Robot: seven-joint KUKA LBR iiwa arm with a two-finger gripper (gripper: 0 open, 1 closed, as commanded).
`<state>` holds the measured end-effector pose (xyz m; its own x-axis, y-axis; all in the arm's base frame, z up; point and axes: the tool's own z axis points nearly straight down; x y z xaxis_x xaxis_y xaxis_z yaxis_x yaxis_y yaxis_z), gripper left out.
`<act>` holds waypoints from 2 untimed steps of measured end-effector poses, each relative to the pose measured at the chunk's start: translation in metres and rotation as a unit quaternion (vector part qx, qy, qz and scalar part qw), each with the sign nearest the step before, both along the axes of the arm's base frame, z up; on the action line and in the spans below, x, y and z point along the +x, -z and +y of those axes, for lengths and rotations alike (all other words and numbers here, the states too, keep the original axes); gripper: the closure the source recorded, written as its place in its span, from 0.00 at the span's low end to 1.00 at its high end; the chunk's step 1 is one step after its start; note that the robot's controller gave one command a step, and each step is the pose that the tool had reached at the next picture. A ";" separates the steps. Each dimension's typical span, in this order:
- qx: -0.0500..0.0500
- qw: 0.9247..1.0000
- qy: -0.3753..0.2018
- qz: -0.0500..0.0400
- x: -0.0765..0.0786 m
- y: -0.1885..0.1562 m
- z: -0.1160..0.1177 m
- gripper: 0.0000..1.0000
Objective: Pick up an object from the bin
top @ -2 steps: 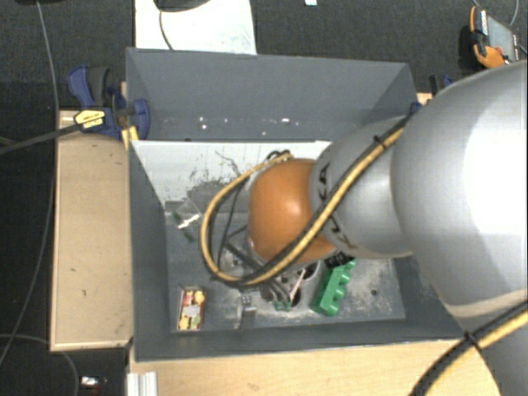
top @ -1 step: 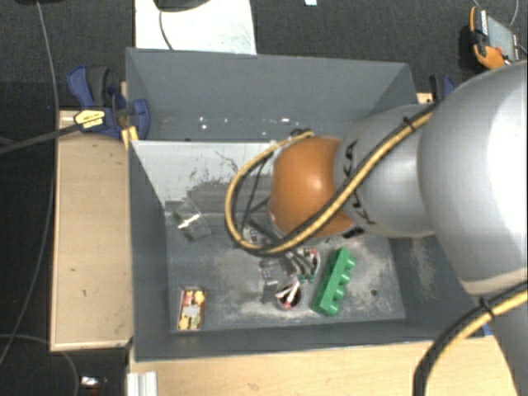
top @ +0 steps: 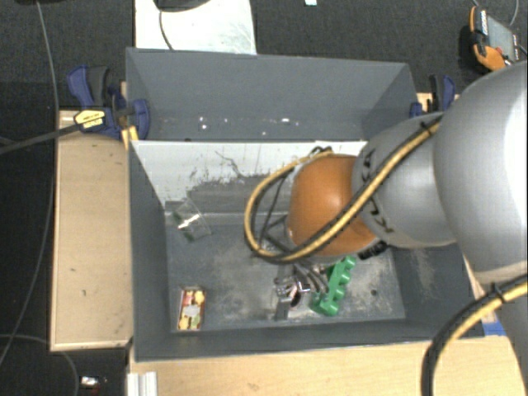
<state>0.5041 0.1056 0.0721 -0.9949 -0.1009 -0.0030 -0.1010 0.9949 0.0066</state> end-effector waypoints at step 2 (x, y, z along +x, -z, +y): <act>-0.002 0.983 -0.181 -0.008 0.032 -0.011 -0.037 0.00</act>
Offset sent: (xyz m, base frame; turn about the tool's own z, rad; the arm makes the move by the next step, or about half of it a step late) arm 0.0417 -0.0768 0.0087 -0.5062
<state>0.5360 0.0687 0.0835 -0.8935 -0.4486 -0.0177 -0.4487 0.8937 -0.0018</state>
